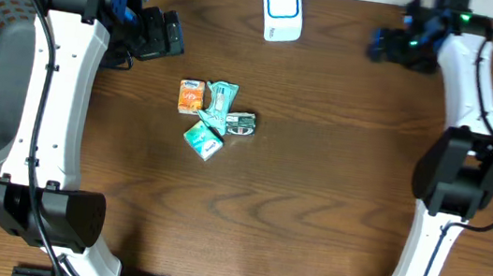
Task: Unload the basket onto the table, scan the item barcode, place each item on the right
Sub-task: 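Drop the snack bag at the right back corner of the table, then reach the right gripper to the dark tin and grasp it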
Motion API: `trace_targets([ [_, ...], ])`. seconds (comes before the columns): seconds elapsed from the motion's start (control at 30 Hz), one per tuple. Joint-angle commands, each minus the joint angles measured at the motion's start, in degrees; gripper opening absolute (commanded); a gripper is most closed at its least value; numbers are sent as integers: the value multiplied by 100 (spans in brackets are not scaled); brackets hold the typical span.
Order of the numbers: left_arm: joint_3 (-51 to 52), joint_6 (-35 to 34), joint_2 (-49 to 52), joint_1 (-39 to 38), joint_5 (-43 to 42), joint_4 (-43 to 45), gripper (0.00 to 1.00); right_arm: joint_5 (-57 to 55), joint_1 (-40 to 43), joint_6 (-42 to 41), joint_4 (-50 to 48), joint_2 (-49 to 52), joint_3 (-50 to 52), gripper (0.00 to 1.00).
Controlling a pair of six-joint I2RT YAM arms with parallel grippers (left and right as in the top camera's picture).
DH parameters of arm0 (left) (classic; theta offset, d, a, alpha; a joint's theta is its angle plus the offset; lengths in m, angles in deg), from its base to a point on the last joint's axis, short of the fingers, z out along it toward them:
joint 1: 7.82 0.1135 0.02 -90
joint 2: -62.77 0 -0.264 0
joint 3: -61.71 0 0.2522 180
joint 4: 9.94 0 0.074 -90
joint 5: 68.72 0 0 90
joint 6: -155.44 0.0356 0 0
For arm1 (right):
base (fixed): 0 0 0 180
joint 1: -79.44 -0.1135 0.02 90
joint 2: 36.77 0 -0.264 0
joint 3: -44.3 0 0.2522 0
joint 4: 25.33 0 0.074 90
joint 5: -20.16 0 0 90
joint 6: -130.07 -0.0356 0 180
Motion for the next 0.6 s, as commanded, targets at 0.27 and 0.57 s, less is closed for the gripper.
trace_targets([
  [0.27, -20, 35, 31, 35, 76, -20, 98, 1335, -1657, 1967, 1939, -262, -68, 98],
  [0.57, -20, 35, 31, 35, 76, -20, 98, -424, -2879, 3379, 1784, -260, -68, 97],
])
